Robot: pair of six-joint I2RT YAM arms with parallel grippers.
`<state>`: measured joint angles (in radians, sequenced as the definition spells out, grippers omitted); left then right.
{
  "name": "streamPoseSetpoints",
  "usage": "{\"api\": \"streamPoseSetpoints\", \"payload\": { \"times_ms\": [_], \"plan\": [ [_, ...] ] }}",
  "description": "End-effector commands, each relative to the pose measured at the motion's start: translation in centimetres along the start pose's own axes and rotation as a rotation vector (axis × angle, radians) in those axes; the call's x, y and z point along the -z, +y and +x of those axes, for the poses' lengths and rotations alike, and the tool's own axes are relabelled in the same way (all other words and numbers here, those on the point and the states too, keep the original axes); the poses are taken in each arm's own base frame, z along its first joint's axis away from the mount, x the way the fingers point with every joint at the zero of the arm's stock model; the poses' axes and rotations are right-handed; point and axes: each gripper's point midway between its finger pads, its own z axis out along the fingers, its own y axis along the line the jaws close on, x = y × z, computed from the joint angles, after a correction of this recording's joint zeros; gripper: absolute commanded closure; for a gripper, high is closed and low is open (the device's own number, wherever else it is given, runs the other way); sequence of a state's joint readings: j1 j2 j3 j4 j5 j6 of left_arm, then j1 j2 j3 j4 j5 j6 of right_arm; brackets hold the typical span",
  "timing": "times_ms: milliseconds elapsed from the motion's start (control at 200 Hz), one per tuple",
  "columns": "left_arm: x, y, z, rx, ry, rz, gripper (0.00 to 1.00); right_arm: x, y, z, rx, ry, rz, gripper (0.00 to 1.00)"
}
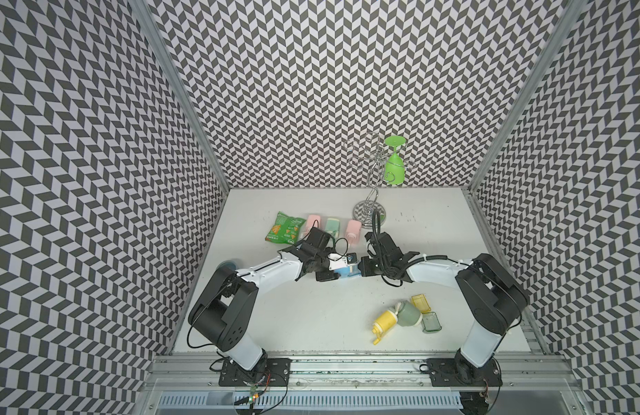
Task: Put the tray back into the pencil sharpener
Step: Close the container of the pencil sharpener.
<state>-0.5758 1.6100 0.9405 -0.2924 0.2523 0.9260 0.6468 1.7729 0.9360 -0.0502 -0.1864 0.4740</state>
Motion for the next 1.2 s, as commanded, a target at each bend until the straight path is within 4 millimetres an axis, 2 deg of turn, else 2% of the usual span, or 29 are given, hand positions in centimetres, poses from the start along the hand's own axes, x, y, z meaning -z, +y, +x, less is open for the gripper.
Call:
{"api": "streamPoseSetpoints", "payload": {
  "times_ms": [0,205,446,521,646,706,801,981,1062,1197],
  "plan": [
    [-0.5,-0.8,-0.1,-0.012,0.001,0.027,0.50,-0.1,2.8,-0.6,-0.028,0.001,-0.101,0.90],
    [-0.6,-0.8,-0.2,-0.015,0.000,0.029,0.51,-0.4,3.9,-0.3,-0.063,0.030,-0.125,0.92],
    [-0.5,-0.8,-0.4,-0.025,0.000,0.021,0.51,-1.2,1.9,0.0,-0.081,0.056,-0.010,0.92],
    [-0.5,-0.9,-0.3,-0.024,0.000,0.022,0.51,-1.2,2.7,-0.2,-0.070,0.053,-0.047,0.92],
    [-0.7,-0.8,-0.4,-0.018,-0.002,0.023,0.51,-0.8,5.1,-0.4,-0.055,0.051,-0.177,0.84],
    [-0.7,-0.8,-0.4,-0.014,-0.002,0.022,0.51,-0.4,5.4,-0.6,-0.056,0.044,-0.198,0.80],
    [-0.6,-0.9,-0.3,-0.012,-0.003,0.018,0.52,0.6,4.3,-1.3,-0.068,0.018,-0.178,0.78],
    [-0.5,-1.0,-0.2,-0.009,-0.007,0.013,0.52,2.8,0.9,-2.7,-0.114,-0.055,-0.107,0.78],
    [-0.5,-1.0,-0.2,-0.007,-0.009,0.014,0.53,2.6,0.3,-2.5,-0.120,-0.051,-0.089,0.80],
    [-0.5,-0.9,-0.2,-0.003,-0.006,0.013,0.54,1.0,-0.1,-1.4,-0.139,-0.012,-0.078,0.85]
  ]
}}
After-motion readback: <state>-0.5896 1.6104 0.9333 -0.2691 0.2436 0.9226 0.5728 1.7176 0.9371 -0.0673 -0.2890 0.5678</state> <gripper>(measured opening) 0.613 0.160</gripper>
